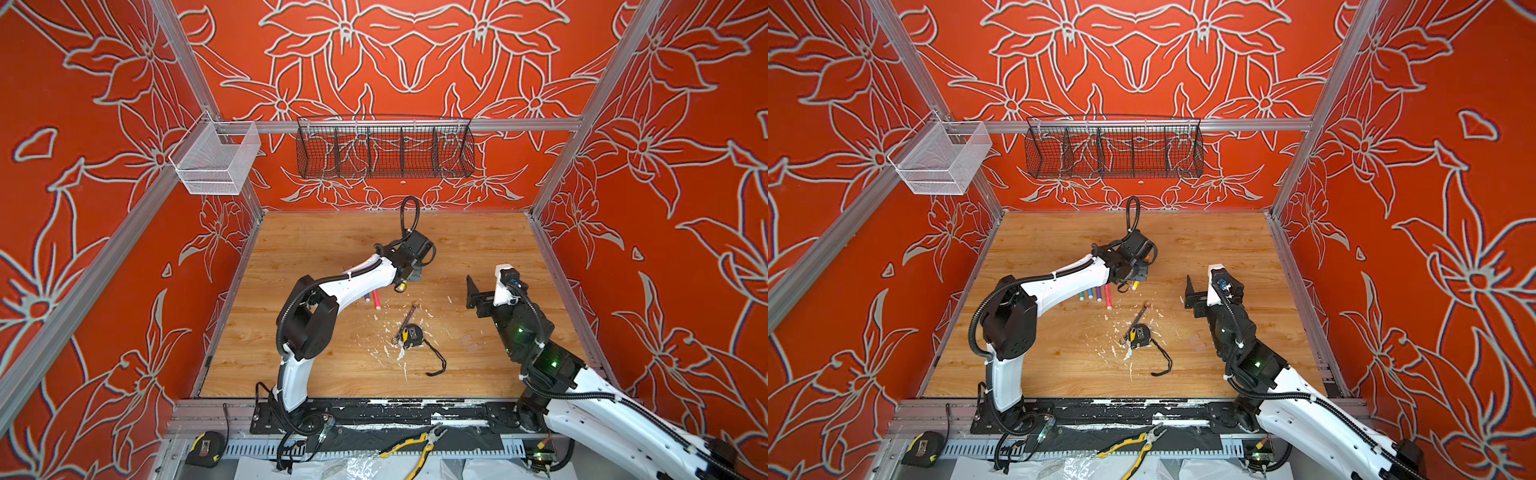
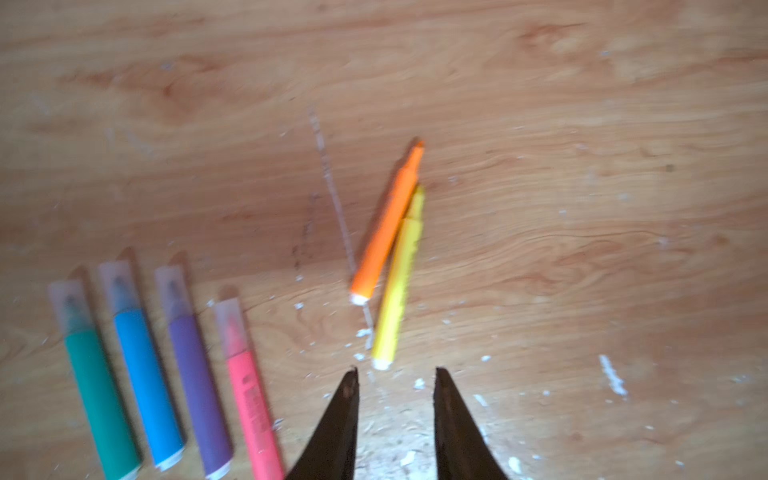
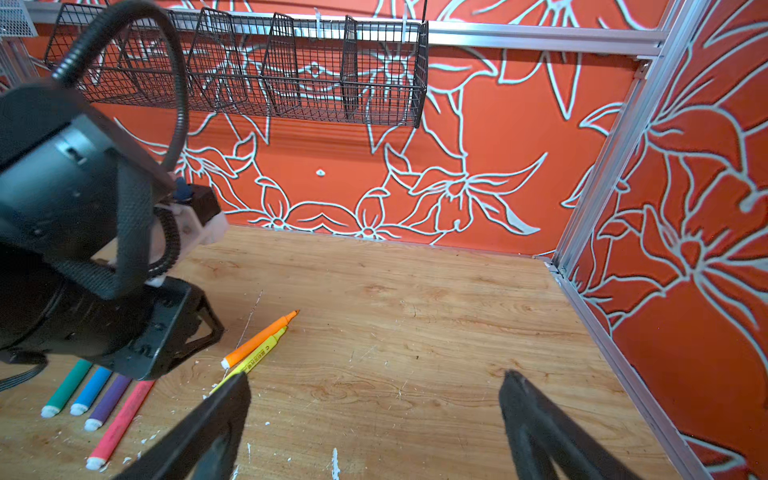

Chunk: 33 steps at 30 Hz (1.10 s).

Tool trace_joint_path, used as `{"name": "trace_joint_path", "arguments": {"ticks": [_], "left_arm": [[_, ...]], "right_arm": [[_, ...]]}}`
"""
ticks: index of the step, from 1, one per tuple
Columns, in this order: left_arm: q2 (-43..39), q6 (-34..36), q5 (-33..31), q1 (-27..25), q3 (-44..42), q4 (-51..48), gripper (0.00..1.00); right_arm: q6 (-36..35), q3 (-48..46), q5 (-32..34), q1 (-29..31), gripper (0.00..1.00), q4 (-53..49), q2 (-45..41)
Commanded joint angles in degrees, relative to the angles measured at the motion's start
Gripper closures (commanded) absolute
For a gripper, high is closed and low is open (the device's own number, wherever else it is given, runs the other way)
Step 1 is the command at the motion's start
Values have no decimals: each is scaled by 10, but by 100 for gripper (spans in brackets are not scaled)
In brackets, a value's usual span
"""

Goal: Insert the pens into the pen caps
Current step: 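Move the left gripper over the yellow highlighter beside the orange one, then grasp the yellow highlighter with the left gripper and lift it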

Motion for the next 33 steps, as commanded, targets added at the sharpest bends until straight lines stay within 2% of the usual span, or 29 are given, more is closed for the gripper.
{"name": "trace_joint_path", "arguments": {"ticks": [1, 13, 25, 33], "left_arm": [[52, 45, 5, -5, 41, -40, 71], [137, 56, -22, -4, 129, -95, 67], [189, 48, -41, 4, 165, -131, 67], [209, 46, -32, 8, 167, -140, 67]], "right_arm": [[7, -1, -11, -4, 4, -4, -5], [11, -2, -17, -10, 4, -6, -6], [13, -3, -21, -13, 4, -7, -8], [15, -3, -24, -15, 4, -7, -5]]}}
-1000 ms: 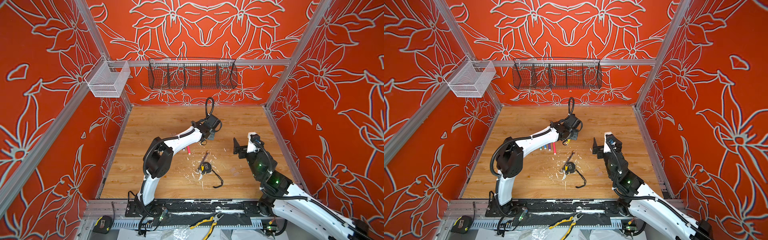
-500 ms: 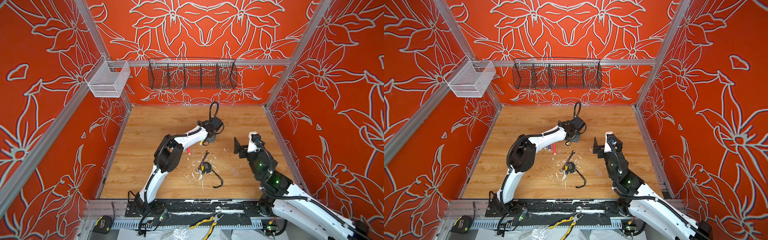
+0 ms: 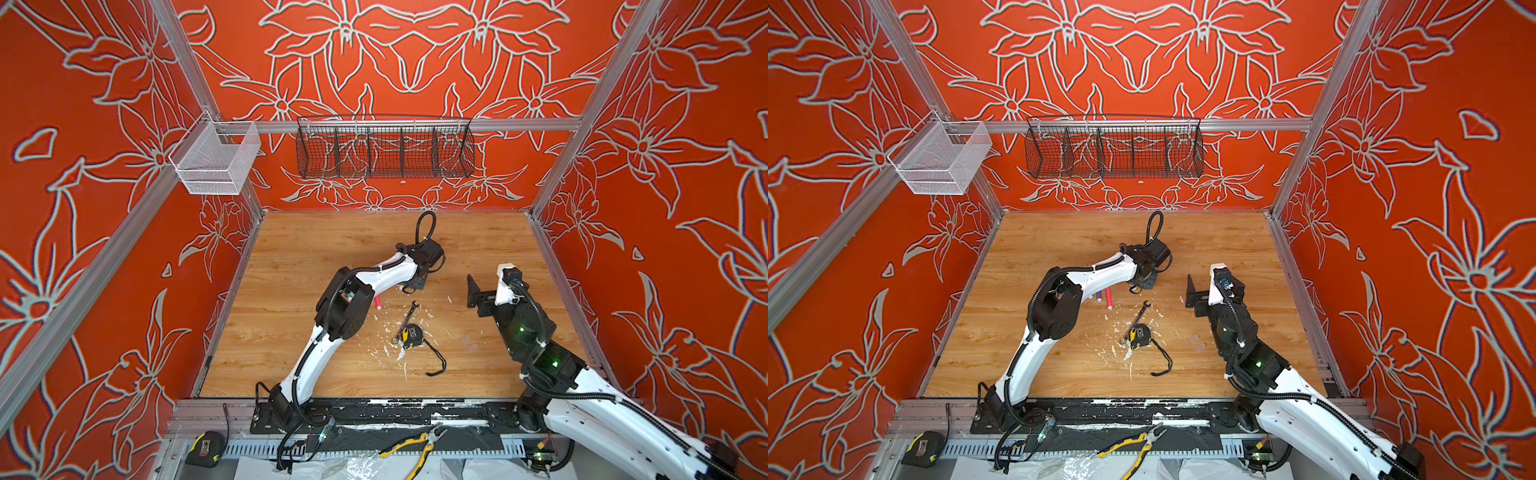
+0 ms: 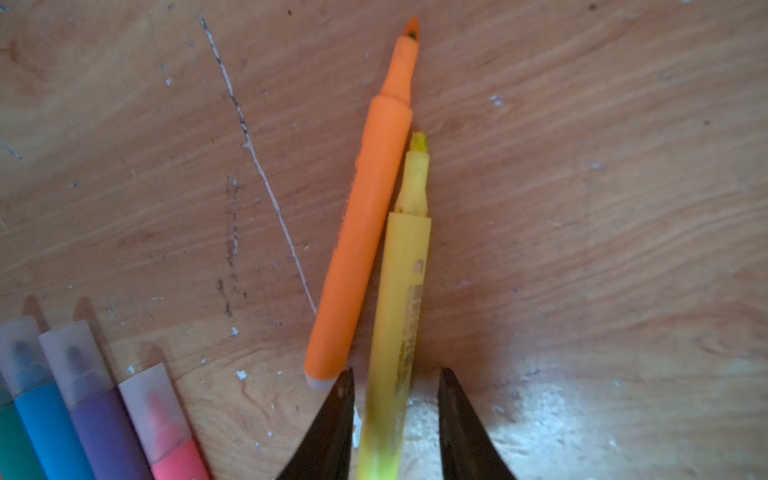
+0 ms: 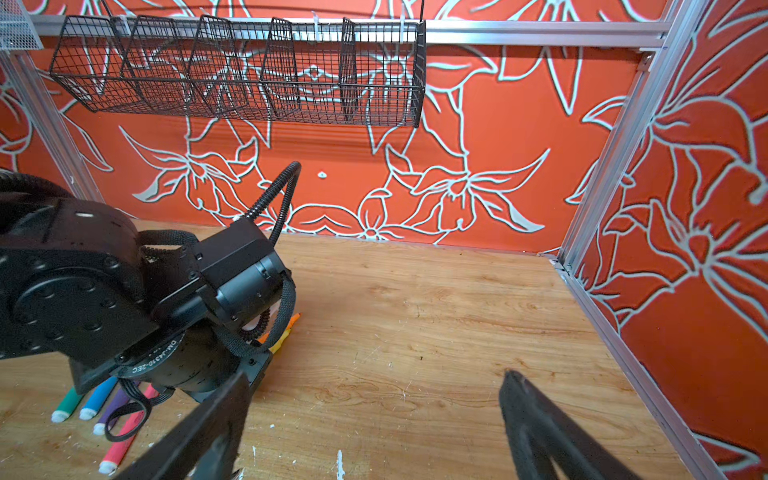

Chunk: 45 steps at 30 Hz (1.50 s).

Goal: Insert the pens into the pen caps
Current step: 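Grasp the yellow highlighter with the left gripper and lift it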

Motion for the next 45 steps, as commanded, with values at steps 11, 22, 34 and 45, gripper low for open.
{"name": "trace_joint_path", "arguments": {"ticks": [11, 22, 34, 45], "left_arm": [[47, 0, 34, 11, 38, -35, 71], [35, -19, 108, 24, 25, -39, 76], [45, -27, 122, 33, 26, -57, 76], [12, -25, 131, 33, -12, -45, 72]], "right_arm": [[5, -3, -8, -5, 4, -5, 0], [6, -3, -8, -6, 4, -5, 0], [8, -3, -12, -7, 4, -7, 0], [8, -3, -13, -9, 4, -7, 0]]}}
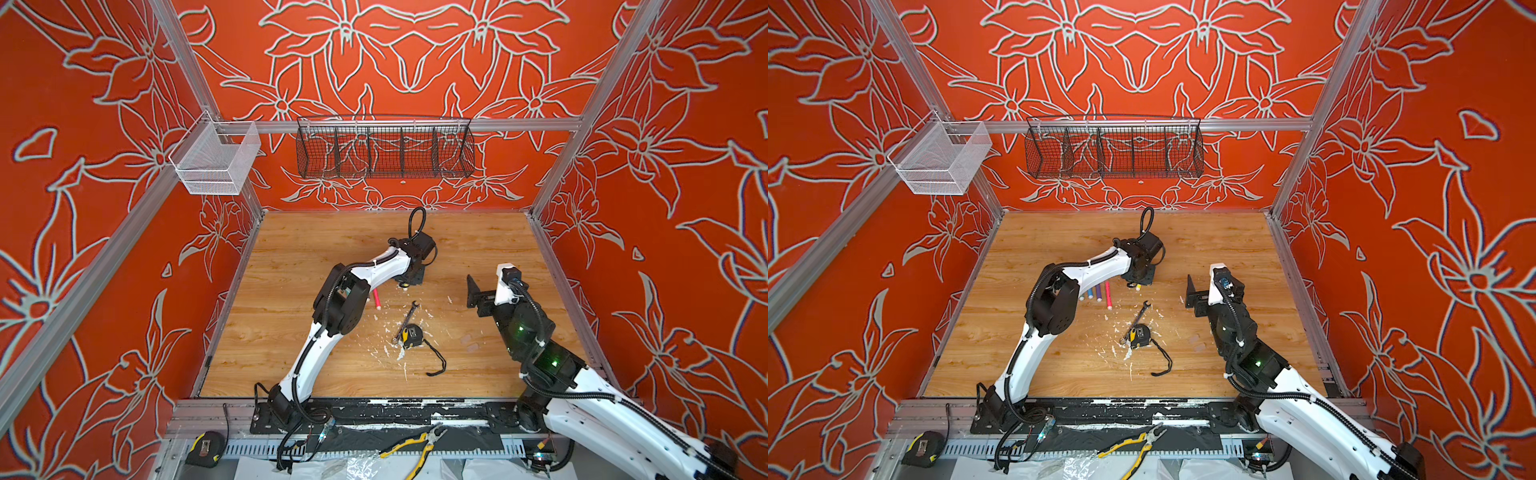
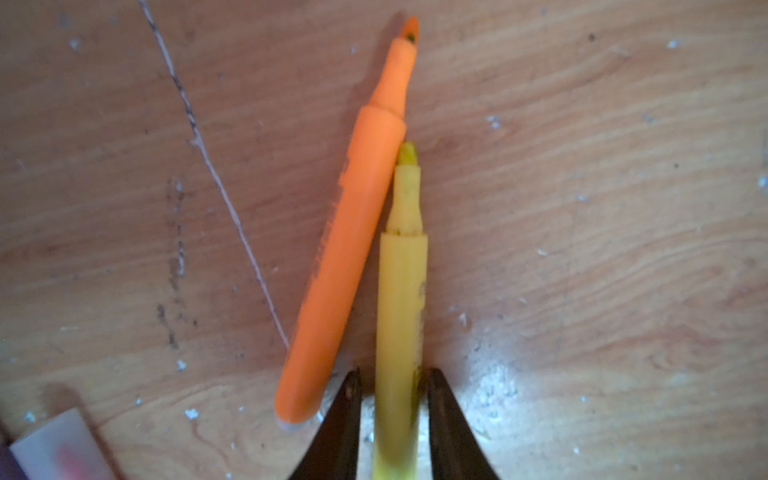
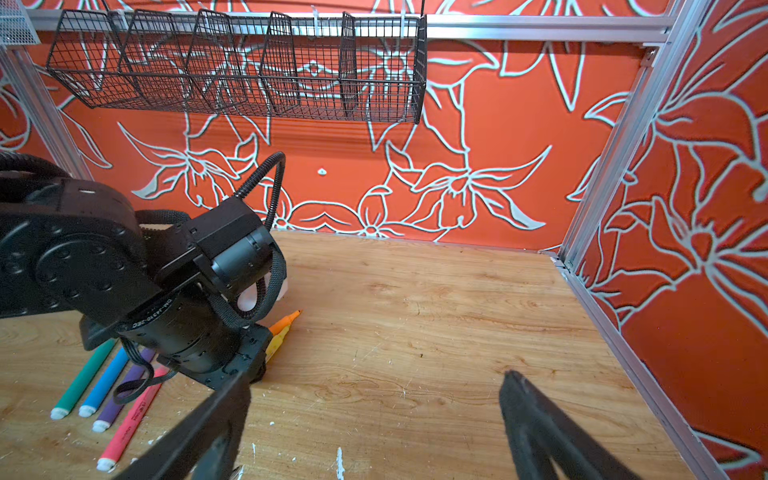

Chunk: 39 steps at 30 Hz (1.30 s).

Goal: Insert the pens into the pen caps
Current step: 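Grasp the yellow highlighter with the left gripper and lift it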

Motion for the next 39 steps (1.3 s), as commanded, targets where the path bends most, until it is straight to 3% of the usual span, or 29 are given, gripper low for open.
{"name": "trace_joint_path", "arguments": {"ticks": [1, 13, 19, 23, 28, 30, 34, 39], "left_arm": [[8, -1, 15, 0, -24, -48, 72], [13, 6, 19, 0, -22, -48, 85], [-35, 31, 41, 0, -33, -12, 92], [-132, 59, 53, -4, -78, 52, 96], [-293, 90, 65, -18, -202, 165, 100], [-362, 101, 87, -22, -274, 227, 100], [-456, 125, 137, -29, -342, 252, 100], [-555, 167, 204, -35, -428, 311, 100]], "right_arm": [[6, -3, -9, -6, 4, -4, -3], [9, -4, -11, -7, 4, -3, -1], [28, -1, 15, -11, 4, -8, 1], [58, 6, 39, -15, 4, -22, -2], [133, 3, 28, -18, 5, -35, -26], [171, -9, 0, -18, 6, -20, -43], [252, -30, -54, -18, 10, 18, -54], [314, -21, -195, -17, 12, 113, 13]]}}
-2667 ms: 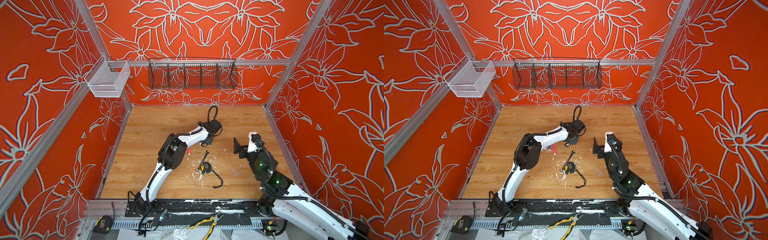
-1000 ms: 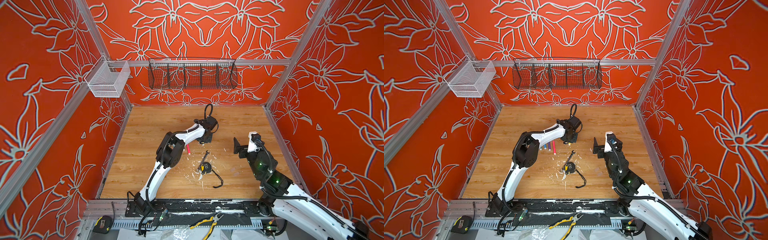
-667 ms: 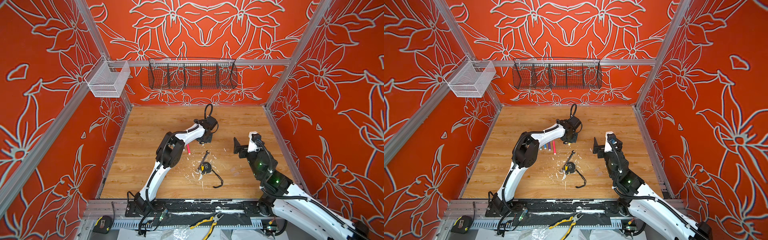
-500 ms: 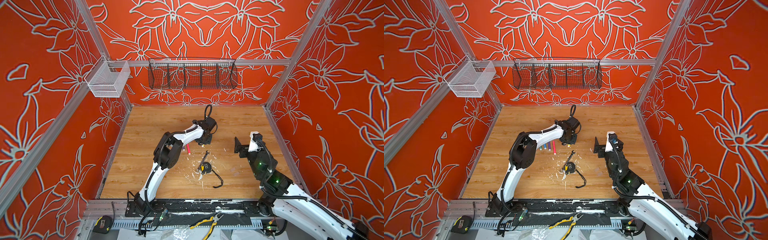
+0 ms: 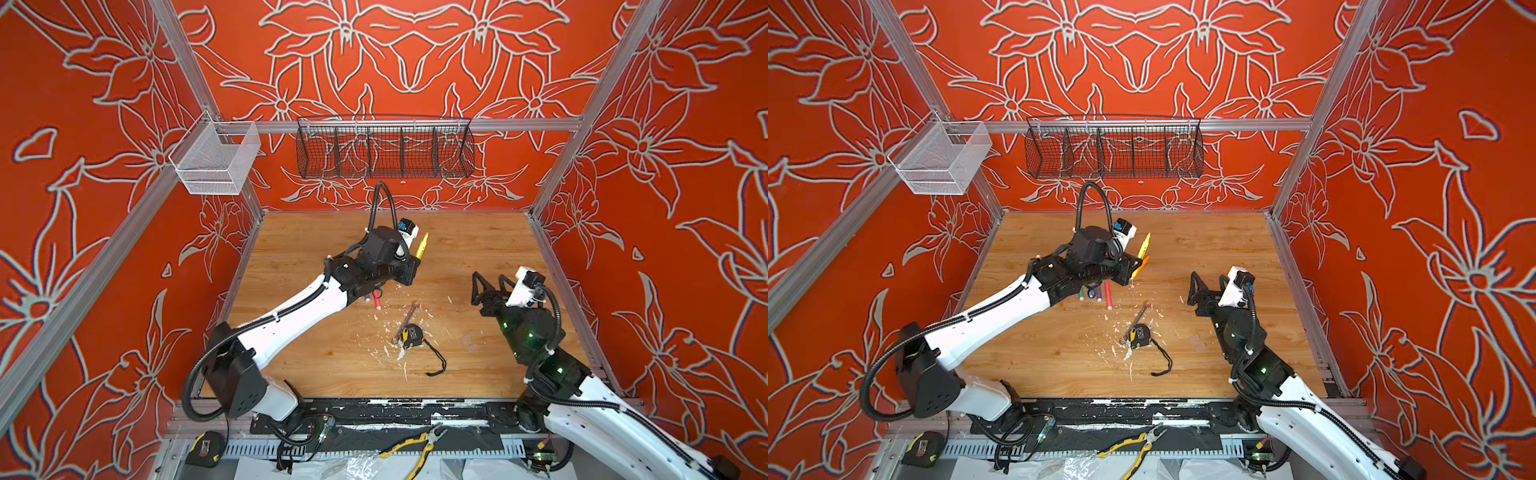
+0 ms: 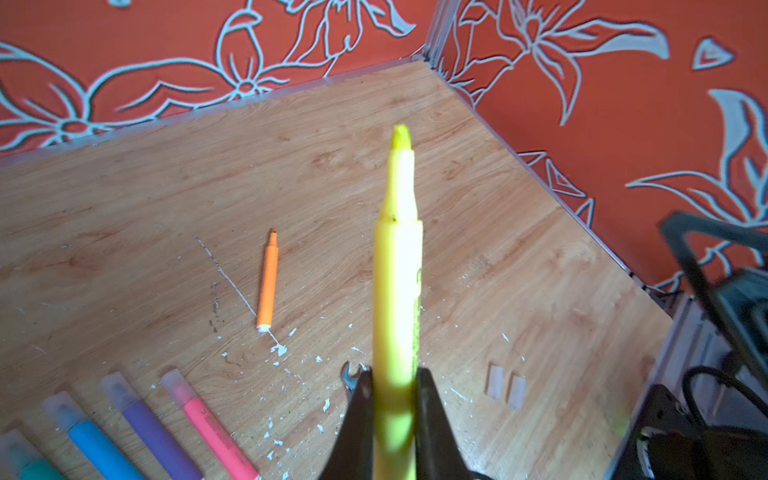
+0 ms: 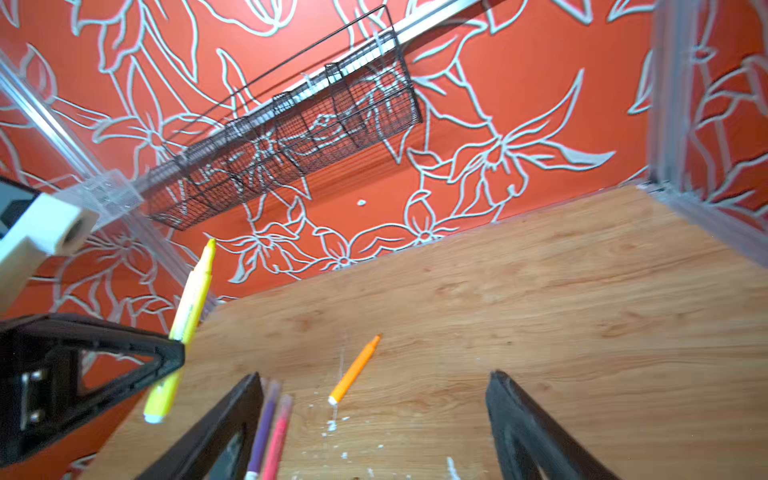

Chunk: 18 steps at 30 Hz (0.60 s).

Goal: Insert the pens into the pen caps
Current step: 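Raise the yellow highlighter tip-up with the left gripper while the right gripper swings toward it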

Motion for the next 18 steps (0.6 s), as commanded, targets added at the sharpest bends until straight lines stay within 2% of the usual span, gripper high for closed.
{"name": "trace_joint_path", "arguments": {"ticks": [1, 3, 6, 12, 18], "left_arm": [[-37, 54, 78, -3, -54, 59, 100], [-69, 69, 86, -5, -93, 98, 100], [-100, 82, 84, -6, -128, 130, 100], [-139, 110, 98, -15, -162, 153, 100], [-143, 119, 95, -22, -170, 159, 100]], "right_arm": [[68, 21, -146, -2, 12, 77, 55], [69, 70, -219, 1, 16, 62, 96], [85, 95, -259, 5, 16, 70, 121], [113, 107, -265, 20, 16, 83, 142], [102, 139, -261, 48, 17, 76, 178]]}}
